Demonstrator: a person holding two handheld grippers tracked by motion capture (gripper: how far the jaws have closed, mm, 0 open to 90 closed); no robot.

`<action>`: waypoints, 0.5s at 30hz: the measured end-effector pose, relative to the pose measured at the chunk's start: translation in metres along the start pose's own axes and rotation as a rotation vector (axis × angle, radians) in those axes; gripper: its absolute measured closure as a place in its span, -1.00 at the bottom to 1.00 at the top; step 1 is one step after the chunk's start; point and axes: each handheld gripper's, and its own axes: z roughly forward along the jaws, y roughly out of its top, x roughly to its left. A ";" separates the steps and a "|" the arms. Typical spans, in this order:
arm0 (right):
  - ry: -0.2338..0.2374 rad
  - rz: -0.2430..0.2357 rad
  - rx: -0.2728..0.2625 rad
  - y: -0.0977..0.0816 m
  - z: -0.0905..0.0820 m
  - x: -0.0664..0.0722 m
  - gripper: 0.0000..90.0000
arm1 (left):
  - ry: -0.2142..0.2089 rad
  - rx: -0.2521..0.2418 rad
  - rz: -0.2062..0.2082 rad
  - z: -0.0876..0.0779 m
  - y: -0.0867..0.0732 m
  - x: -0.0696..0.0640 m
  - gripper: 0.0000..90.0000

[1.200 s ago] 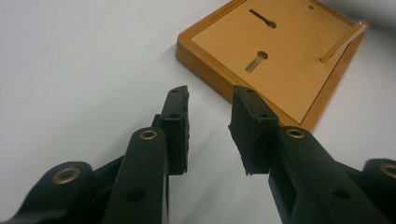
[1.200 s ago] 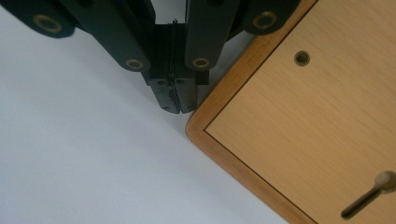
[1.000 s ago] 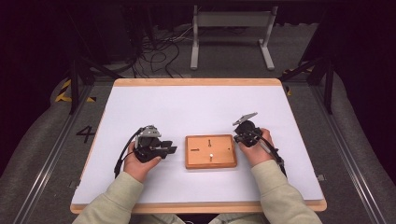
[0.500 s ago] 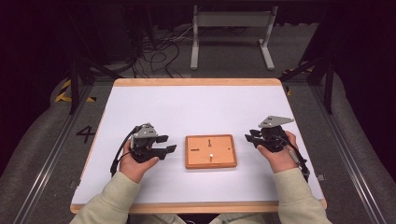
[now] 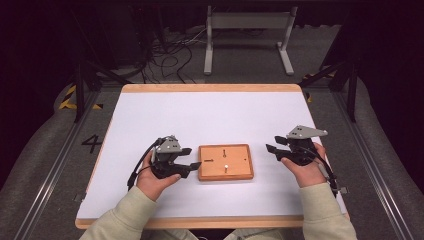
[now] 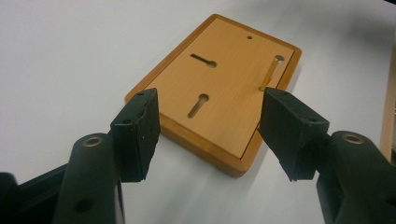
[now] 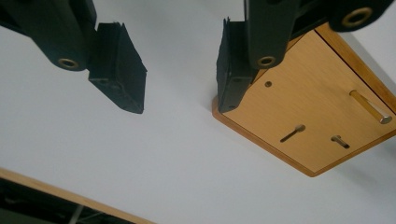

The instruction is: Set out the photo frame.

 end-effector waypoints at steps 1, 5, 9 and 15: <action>-0.001 0.015 0.004 -0.001 -0.001 -0.001 0.17 | -0.004 0.004 0.005 0.003 0.002 -0.003 -0.15; -0.004 0.034 -0.003 -0.004 -0.007 -0.005 0.15 | -0.048 -0.005 0.012 0.012 0.007 -0.011 -0.17; -0.006 0.032 -0.005 -0.005 -0.011 -0.006 0.17 | -0.082 -0.002 0.030 0.022 0.012 -0.018 -0.16; -0.006 0.037 0.005 -0.007 -0.014 -0.006 0.18 | -0.103 -0.003 0.030 0.040 0.016 -0.022 -0.10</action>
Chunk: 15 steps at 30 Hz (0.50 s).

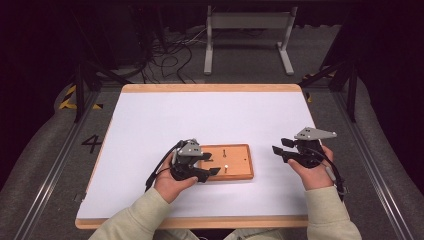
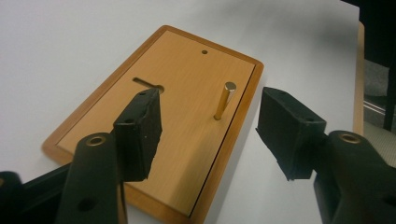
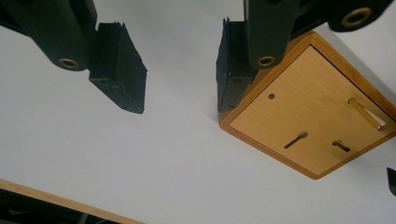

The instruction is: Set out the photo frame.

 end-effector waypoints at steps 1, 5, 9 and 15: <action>0.000 0.001 0.000 0.000 -0.001 0.000 0.18 | 0.002 -0.002 0.003 0.004 0.001 -0.001 -0.09; 0.000 0.005 -0.004 -0.003 -0.001 -0.001 0.19 | -0.013 -0.037 0.051 0.016 0.002 -0.005 0.04; 0.008 0.005 0.008 -0.005 0.002 0.000 0.20 | -0.059 -0.039 0.051 0.026 0.003 -0.005 0.15; 0.009 0.003 0.010 -0.006 0.002 0.001 0.20 | -0.051 0.006 0.023 0.041 0.003 -0.004 0.29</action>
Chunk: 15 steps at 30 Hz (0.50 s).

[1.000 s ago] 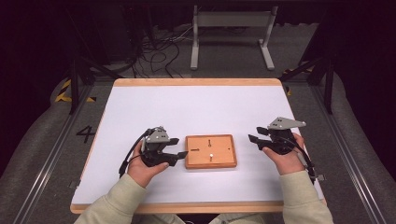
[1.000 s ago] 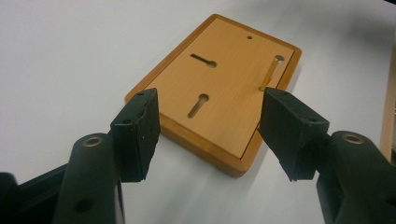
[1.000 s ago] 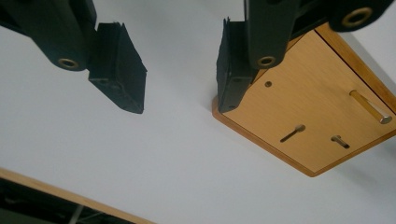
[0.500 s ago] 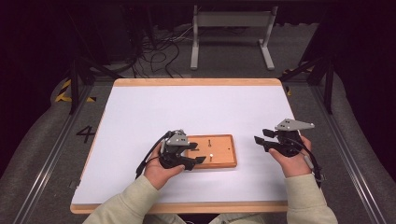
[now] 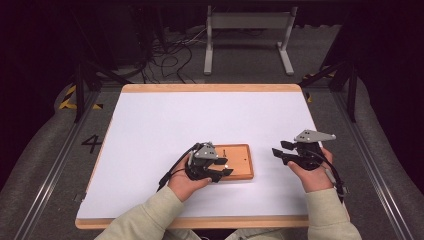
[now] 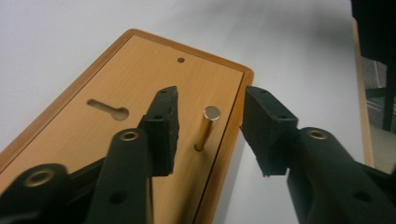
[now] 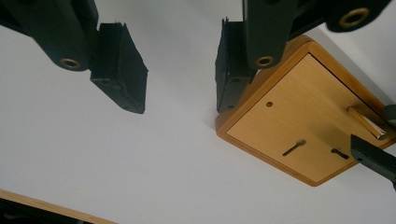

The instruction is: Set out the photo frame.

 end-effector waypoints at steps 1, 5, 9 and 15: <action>-0.006 0.003 0.004 -0.001 0.000 0.000 0.20 | 0.008 0.008 -0.006 0.002 0.000 0.001 0.33; -0.019 0.018 0.019 -0.003 0.000 -0.002 0.22 | 0.011 0.051 -0.003 0.007 0.000 0.000 0.56; -0.010 0.012 0.017 -0.003 0.000 0.000 0.23 | 0.047 0.074 0.049 0.005 0.000 -0.005 0.85; 0.005 -0.001 0.016 -0.001 0.002 0.004 0.24 | 0.059 0.082 0.076 0.004 -0.001 -0.007 0.86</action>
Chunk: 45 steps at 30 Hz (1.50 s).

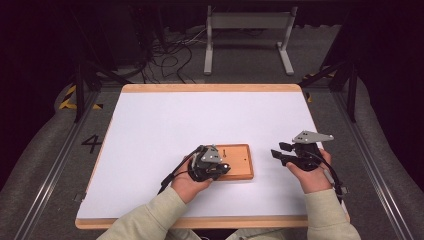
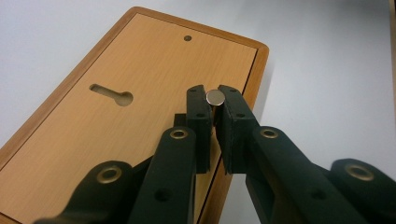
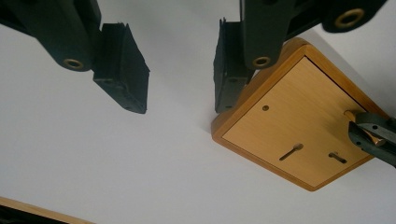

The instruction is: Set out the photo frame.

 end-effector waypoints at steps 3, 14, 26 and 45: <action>0.005 0.004 0.000 0.001 0.000 0.001 0.25 | -0.016 0.005 -0.002 -0.003 -0.001 0.001 0.86; 0.013 0.009 0.005 0.002 0.002 0.003 0.27 | 0.019 0.000 0.108 -0.002 -0.004 -0.004 0.86; 0.033 -0.011 -0.024 0.005 0.000 0.008 0.29 | 0.103 -0.026 0.302 -0.004 -0.011 -0.020 0.86; 0.214 0.037 0.026 0.023 0.027 0.028 -0.33 | 0.182 -0.033 0.470 -0.005 -0.018 -0.036 0.87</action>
